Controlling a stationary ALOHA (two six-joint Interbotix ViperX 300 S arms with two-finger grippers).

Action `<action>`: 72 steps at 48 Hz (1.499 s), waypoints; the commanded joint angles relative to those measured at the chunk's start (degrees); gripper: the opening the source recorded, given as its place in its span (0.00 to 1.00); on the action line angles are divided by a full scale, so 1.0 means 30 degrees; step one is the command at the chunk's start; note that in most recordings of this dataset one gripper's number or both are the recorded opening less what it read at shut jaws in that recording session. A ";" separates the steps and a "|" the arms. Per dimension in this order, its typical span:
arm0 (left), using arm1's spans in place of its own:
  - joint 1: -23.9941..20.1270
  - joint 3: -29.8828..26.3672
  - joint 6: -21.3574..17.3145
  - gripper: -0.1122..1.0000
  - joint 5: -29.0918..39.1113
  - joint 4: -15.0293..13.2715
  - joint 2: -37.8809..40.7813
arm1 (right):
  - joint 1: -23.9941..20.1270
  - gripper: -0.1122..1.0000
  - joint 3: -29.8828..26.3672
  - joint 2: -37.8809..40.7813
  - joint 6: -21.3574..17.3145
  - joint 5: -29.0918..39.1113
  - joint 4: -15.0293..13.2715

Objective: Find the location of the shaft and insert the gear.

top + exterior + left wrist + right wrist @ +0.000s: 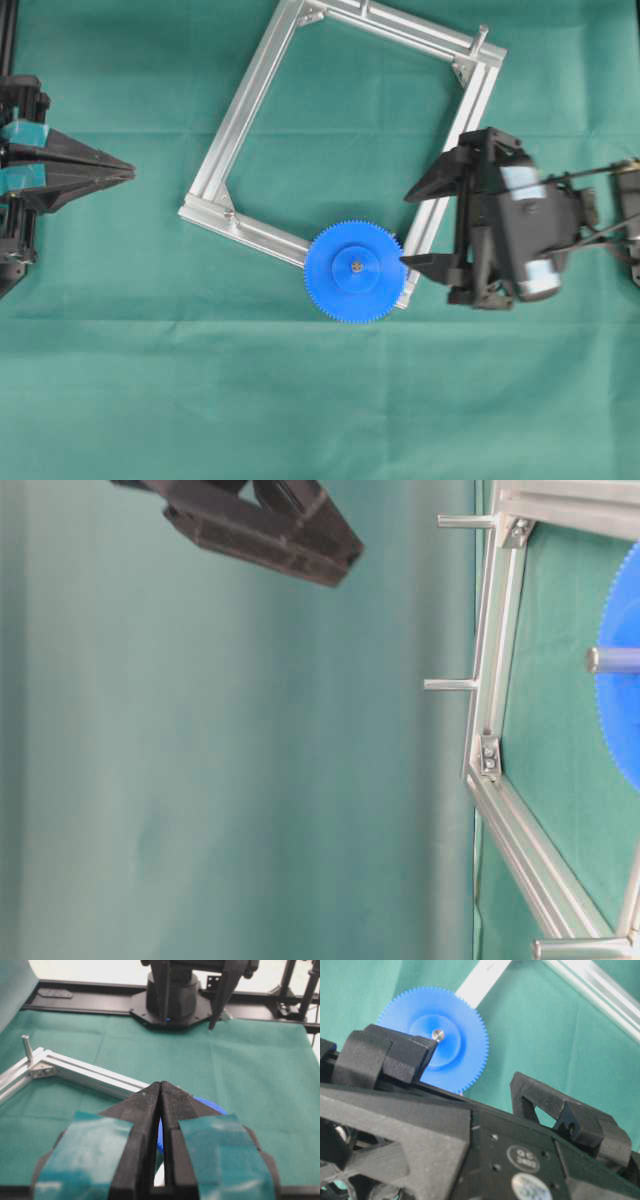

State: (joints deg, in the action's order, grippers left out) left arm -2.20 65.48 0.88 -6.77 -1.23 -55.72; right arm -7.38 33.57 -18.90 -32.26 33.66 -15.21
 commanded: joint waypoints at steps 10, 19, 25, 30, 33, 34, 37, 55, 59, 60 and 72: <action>0.0029 -0.0557 0.0029 0.12 -0.0117 -0.0029 0.0088 | -0.0029 0.82 0.1992 -0.3223 0.0059 -0.1670 -0.0088; 0.0029 -0.0557 0.0029 0.12 -0.0117 -0.0029 0.0088 | 0.0000 0.82 0.3545 -0.4775 0.0059 -0.2812 -0.0381; 0.0029 -0.0557 0.0029 0.12 -0.0176 -0.0029 0.0088 | 0.0000 0.82 0.4629 -0.5801 0.0059 -0.3574 -0.0527; 0.0029 -0.0557 0.0029 0.12 -0.0205 -0.0029 0.0088 | 0.0000 0.82 0.5391 -0.6562 0.0059 -0.3896 -0.0557; 0.0029 -0.0557 0.0029 0.12 -0.0205 -0.0029 0.0088 | -0.0029 0.82 0.5801 -0.6973 0.0088 -0.3984 -0.0557; 0.0029 -0.0557 0.0029 0.12 -0.0205 -0.0029 0.0088 | 0.0000 0.82 0.5947 -0.7090 0.0059 -0.3984 -0.0557; 0.0029 -0.0557 0.0029 0.12 -0.0205 -0.0029 0.0088 | 0.0000 0.82 0.6299 -0.7471 0.0059 -0.4072 -0.0557; 0.0029 -0.0557 0.0029 0.12 -0.0234 -0.0029 0.0088 | 0.0000 0.82 0.7734 -0.8818 0.0029 -0.4629 -0.0557; 0.0029 -0.0557 0.0029 0.12 -0.0234 -0.0029 0.0088 | 0.0000 0.82 0.7852 -0.8818 0.0029 -0.4775 -0.0557; 0.0029 -0.0557 0.0029 0.12 -0.0234 -0.0029 0.0088 | 0.0000 0.82 0.7881 -0.8818 0.0029 -0.4805 -0.0557; 0.0000 -0.0557 0.0029 0.12 -0.0234 -0.0029 0.0088 | 0.0000 0.82 0.7910 -0.8818 0.0029 -0.4893 -0.0557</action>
